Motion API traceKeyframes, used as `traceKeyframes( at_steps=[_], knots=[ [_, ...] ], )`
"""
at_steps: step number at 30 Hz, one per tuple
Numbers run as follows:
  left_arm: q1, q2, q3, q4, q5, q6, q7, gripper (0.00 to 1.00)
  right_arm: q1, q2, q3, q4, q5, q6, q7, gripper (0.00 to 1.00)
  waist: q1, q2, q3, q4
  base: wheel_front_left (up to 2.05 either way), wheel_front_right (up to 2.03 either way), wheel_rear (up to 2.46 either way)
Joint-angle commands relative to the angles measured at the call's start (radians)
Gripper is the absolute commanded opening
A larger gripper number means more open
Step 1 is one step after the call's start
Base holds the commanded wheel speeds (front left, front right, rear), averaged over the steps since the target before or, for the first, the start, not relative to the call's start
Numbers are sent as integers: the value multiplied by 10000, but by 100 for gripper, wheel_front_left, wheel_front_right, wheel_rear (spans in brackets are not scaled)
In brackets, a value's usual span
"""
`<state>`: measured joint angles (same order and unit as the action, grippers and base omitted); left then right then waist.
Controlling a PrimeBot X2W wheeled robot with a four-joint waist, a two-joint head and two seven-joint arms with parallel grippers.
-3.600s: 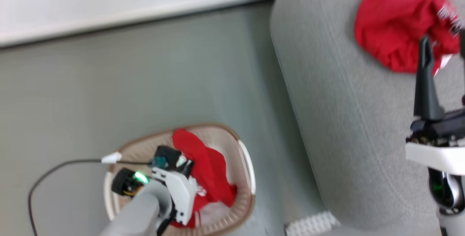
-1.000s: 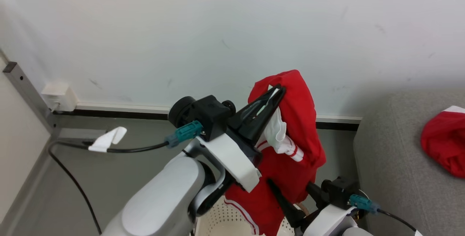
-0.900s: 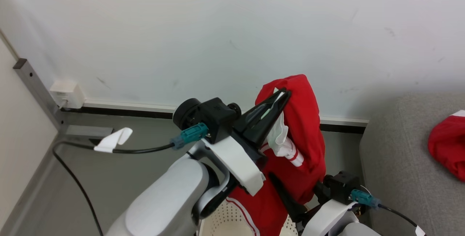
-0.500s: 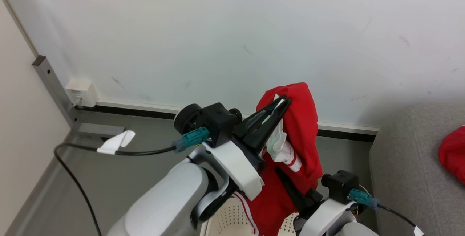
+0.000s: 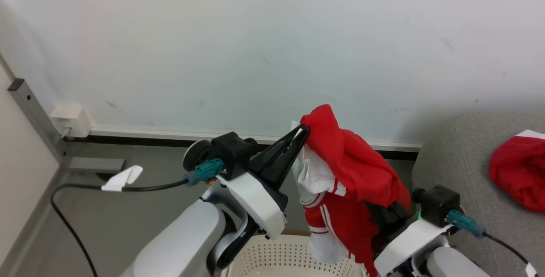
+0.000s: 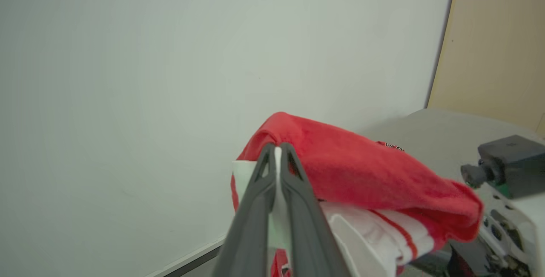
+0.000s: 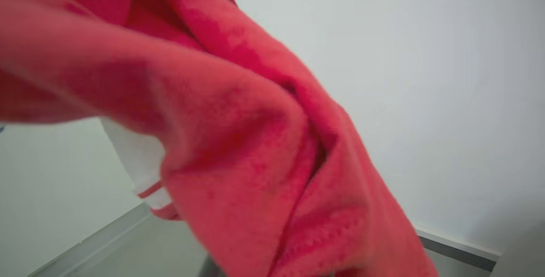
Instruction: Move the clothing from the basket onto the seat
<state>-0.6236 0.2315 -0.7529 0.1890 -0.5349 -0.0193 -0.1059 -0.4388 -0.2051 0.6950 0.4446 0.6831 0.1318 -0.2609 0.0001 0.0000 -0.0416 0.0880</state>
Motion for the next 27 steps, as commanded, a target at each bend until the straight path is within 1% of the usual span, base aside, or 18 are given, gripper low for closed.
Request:
traceKeyframes(
  at_steps=[1,2,3,6,9,10,11,12,13,19,27],
  knots=[
    [210,118,18,59,-160,35,-68,0,132,-153,-402,-187,-161,-23,-27,0,-1,0,-11,-270,0,0,0],
    [268,151,23,57,-206,36,-78,0,145,-182,-647,-272,-261,-23,-27,0,-1,0,-2,-366,0,0,0],
    [268,151,23,57,-206,36,-78,0,145,-182,-647,-272,-261,-23,-27,0,-1,0,-2,-366,0,0,0],
    [460,223,15,31,-255,36,-113,0,274,-268,-1416,-596,-506,-23,-26,0,-1,0,68,-656,0,0,0],
    [620,97,-173,-17,-296,-80,-157,0,360,-505,-1978,-769,-672,-23,-26,0,-1,0,170,-938,0,0,0],
    [665,-10,-217,-46,-340,-126,-234,3,343,-549,-2127,-825,-739,-23,-26,0,-1,0,202,-1036,0,0,0],
    [716,-95,-271,-50,-367,-141,-279,41,313,-612,-2253,-893,-800,-23,-27,0,-1,0,235,-1154,0,0,0],
    [756,-144,-350,-34,-357,-169,-296,91,291,-688,-2384,-948,-868,-23,-26,0,-1,0,268,-1275,0,0,0],
    [794,-181,-430,-5,-336,-200,-335,100,261,-752,-2499,-1006,-913,-23,-26,0,-1,0,298,-1406,0,0,0],
    [822,-424,-855,193,-107,-305,-430,100,107,-1093,-3146,-1408,-1127,-23,-26,0,-1,0,504,-2332,0,0,0],
    [592,-490,-1072,430,171,-231,-725,100,184,-1471,-3900,-1937,-1375,-23,-26,0,-1,0,886,-3701,0,0,0]
  ],
)
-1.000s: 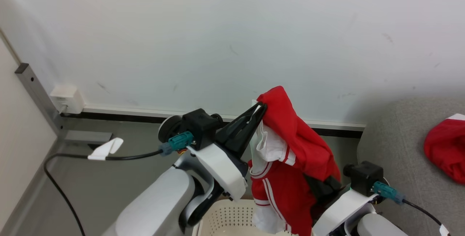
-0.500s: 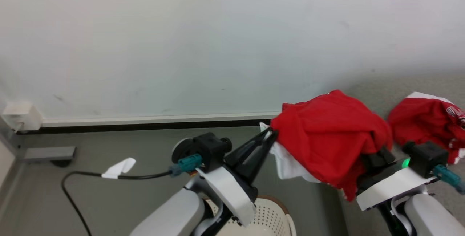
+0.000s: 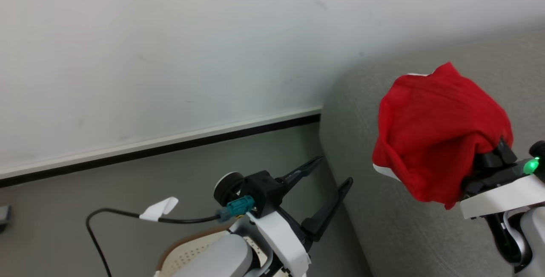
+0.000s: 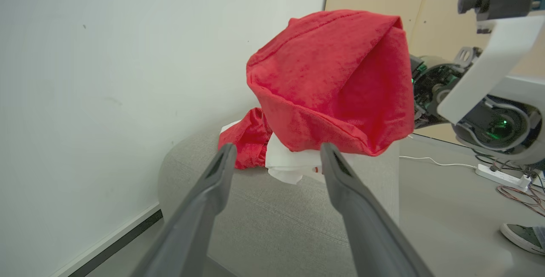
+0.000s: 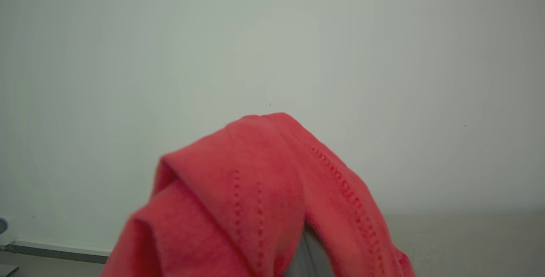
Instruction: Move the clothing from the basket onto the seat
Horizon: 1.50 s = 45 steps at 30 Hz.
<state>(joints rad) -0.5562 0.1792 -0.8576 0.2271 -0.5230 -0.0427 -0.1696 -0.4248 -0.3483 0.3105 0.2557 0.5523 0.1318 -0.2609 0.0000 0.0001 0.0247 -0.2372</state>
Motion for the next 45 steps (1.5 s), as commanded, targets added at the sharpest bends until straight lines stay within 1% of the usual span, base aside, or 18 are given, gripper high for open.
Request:
traceKeyframes(
  at_steps=[1,6,12,18,23,26,32,36,39,45],
  knots=[
    [-110,57,-17,69,84,33,-118,100,60,-83,-122,-141,-81,-23,-26,0,0,-1,304,-633,0,0,0],
    [-224,167,-71,173,299,-10,-314,100,172,-173,-504,-506,-242,-23,-26,0,0,-1,726,-1474,0,0,0],
    [-414,130,-132,460,508,-52,-533,100,426,-40,-986,-900,-279,-23,-26,0,0,-1,1141,-2188,0,0,0],
    [-520,78,-155,736,509,-133,-684,100,621,149,-1361,-1172,-412,-23,-26,0,0,-1,1340,-2577,0,0,0],
    [-624,58,-224,827,552,-186,-714,100,692,195,-1550,-1235,-396,-23,-26,0,0,-1,1498,-2629,0,0,0],
    [-787,73,-295,832,602,-246,-637,100,455,145,-1718,-1242,-226,-23,-26,0,0,-1,1765,-2526,0,0,0],
    [-1217,207,-389,688,685,-302,-347,100,-658,-344,-2075,-1107,5,-23,-26,0,0,-1,2715,-2009,0,0,0],
    [-1597,343,-434,520,828,-336,-89,100,-1622,-759,-2407,-899,383,-23,-26,0,0,-1,3617,-1447,0,0,0],
    [-1947,395,-459,349,938,-349,59,100,-2264,-1231,-2743,-527,515,-23,-26,0,0,-1,4337,-903,0,0,0],
    [-2462,488,-405,98,1161,-288,159,100,-3413,-2047,-3155,721,677,-23,-25,0,0,-1,5486,46,0,0,0]
  ],
)
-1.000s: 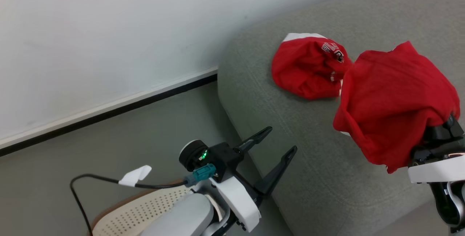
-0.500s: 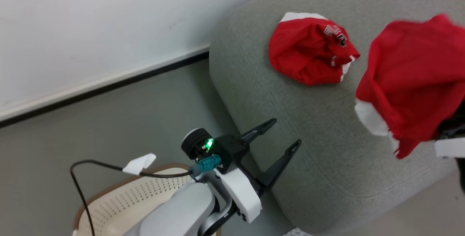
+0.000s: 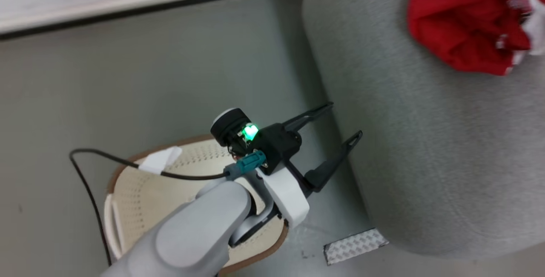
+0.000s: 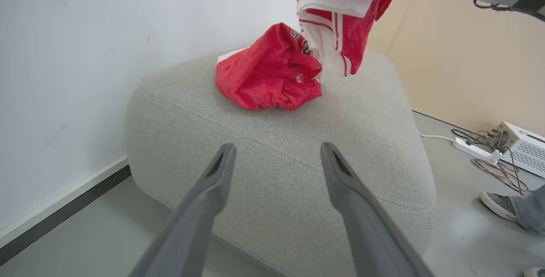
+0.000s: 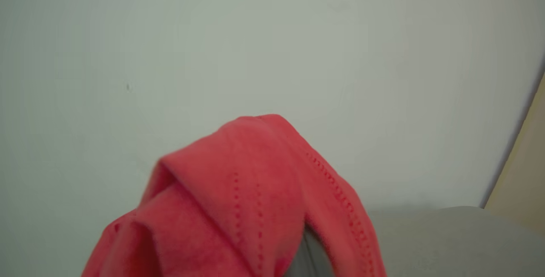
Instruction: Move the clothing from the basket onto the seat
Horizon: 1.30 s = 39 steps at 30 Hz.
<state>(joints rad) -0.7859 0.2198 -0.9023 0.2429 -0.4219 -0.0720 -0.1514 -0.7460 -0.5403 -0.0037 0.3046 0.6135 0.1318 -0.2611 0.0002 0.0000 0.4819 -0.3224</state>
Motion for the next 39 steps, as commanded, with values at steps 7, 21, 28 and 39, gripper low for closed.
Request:
traceKeyframes(
  at_steps=[7,21,28,39],
  knots=[
    [-327,44,102,-71,160,114,-247,100,-818,-941,729,2167,618,-23,59,0,-2,0,1489,1643,0,0,0],
    [-138,-157,111,464,-89,141,-709,100,-1066,-1525,3589,4314,2330,-23,2535,0,-2,0,868,1691,0,0,0],
    [163,-179,172,774,-288,158,-918,100,-1166,-1656,4624,4661,2761,-23,2637,100,-2,0,28,1432,0,0,0],
    [1204,-27,600,1105,-739,371,-1096,100,-828,-2026,6139,4606,3098,-23,3435,100,-2,0,-2092,884,0,0,0]
  ],
)
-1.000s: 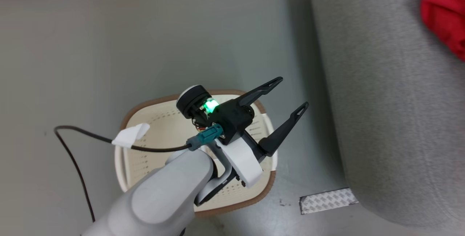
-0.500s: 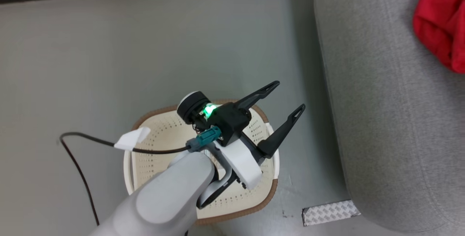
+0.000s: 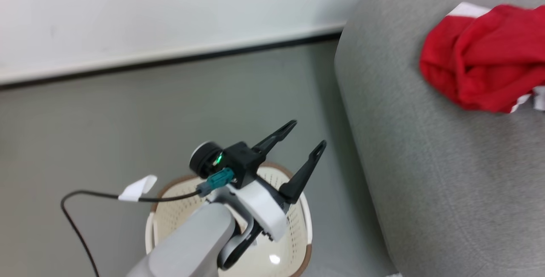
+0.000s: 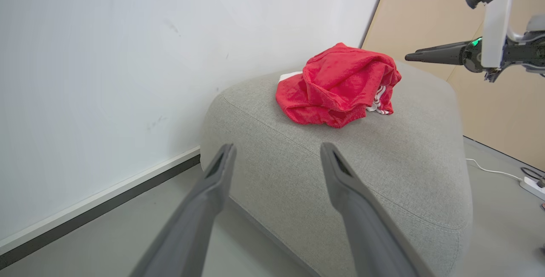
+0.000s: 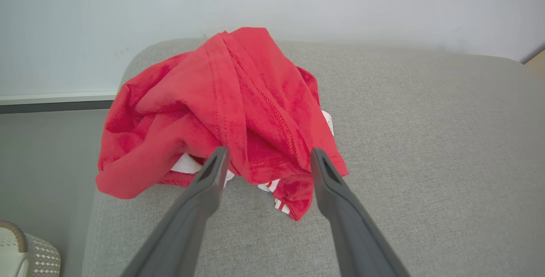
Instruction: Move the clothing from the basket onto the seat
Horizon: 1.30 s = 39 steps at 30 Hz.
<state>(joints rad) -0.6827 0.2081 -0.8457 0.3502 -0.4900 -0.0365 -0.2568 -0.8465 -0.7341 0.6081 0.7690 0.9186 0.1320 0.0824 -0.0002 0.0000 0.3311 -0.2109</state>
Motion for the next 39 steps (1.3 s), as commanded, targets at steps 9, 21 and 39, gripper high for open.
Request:
traceKeyframes(
  at_steps=[9,21,39],
  knots=[
    [1260,265,588,-251,-355,300,-73,100,585,-640,533,-1533,-61,-25,-824,100,2,0,-2222,-260,0,0,0],
    [2849,851,2243,-1331,-411,1137,-74,100,1954,141,-29,-3336,-135,-25,-2627,100,2,0,-3548,631,0,0,0],
    [5833,878,5717,-2294,-209,1882,-76,100,6034,3690,-2831,-4449,-2693,-25,-3469,100,2,0,-3834,1496,0,0,0]
  ],
)
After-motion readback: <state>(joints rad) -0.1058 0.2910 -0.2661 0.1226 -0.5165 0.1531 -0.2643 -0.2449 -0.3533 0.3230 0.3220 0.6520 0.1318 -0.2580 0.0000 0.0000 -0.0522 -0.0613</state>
